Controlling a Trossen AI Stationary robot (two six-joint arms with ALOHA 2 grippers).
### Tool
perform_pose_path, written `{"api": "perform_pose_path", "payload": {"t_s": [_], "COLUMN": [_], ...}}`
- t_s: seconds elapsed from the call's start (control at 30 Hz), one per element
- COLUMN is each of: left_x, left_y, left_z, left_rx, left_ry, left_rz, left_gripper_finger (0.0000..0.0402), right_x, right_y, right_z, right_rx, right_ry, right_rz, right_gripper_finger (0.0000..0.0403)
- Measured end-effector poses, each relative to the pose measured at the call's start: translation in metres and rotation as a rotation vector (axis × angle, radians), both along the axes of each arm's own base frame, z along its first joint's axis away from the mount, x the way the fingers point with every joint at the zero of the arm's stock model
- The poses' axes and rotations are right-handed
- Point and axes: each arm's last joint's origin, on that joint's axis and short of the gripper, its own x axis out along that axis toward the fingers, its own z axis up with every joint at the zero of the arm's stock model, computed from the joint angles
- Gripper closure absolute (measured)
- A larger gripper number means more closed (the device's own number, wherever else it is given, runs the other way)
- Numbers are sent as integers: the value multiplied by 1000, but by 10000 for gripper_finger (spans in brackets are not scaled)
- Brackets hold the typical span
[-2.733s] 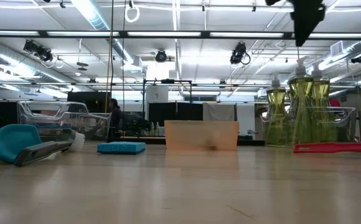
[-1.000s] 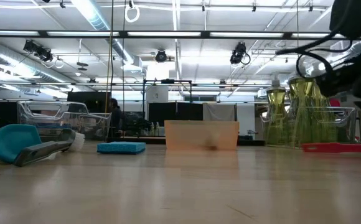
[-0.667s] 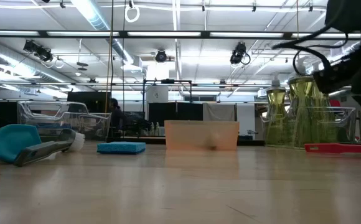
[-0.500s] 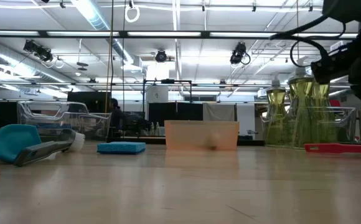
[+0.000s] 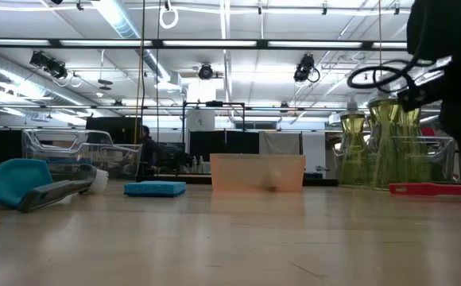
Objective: Pick & Place Kitchen Sink Supplies
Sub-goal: Put the red dish brush into the orange bin
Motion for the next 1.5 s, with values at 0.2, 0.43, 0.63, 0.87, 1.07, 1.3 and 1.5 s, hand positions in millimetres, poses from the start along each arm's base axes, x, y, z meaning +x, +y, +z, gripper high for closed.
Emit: {"api": "perform_pose_path", "payload": {"t_s": [0.2, 0.43, 0.63, 0.87, 1.07, 1.3, 1.5], "left_x": [0, 0, 0, 0, 0, 0, 0], "left_y": [0, 0, 0, 0, 0, 0, 1], "left_z": [0, 0, 0, 0, 0, 0, 0], "left_rx": [1, -2, -8, -22, -22, -20, -14], "left_ry": [0, -1, -3, -10, -10, -9, -7], "left_rz": [3, 5, 8, 13, 13, 17, 38], "left_gripper_finger": [138, 138, 138, 138, 138, 138, 138], "right_x": [-10, -16, -15, -15, -16, -12, 3], "right_y": [-7, -11, -12, -13, -13, -11, -5], "right_z": [-19, -32, -31, -30, -31, -27, -13], "right_rx": [32, 106, 129, 154, 155, 202, 232], "right_ry": [35, 45, 34, 27, 36, 31, -37], "right_rz": [-31, -48, -54, -60, -58, -51, -5], "right_gripper_finger": [117, 125, 183, 276, 343, 385, 379]}}
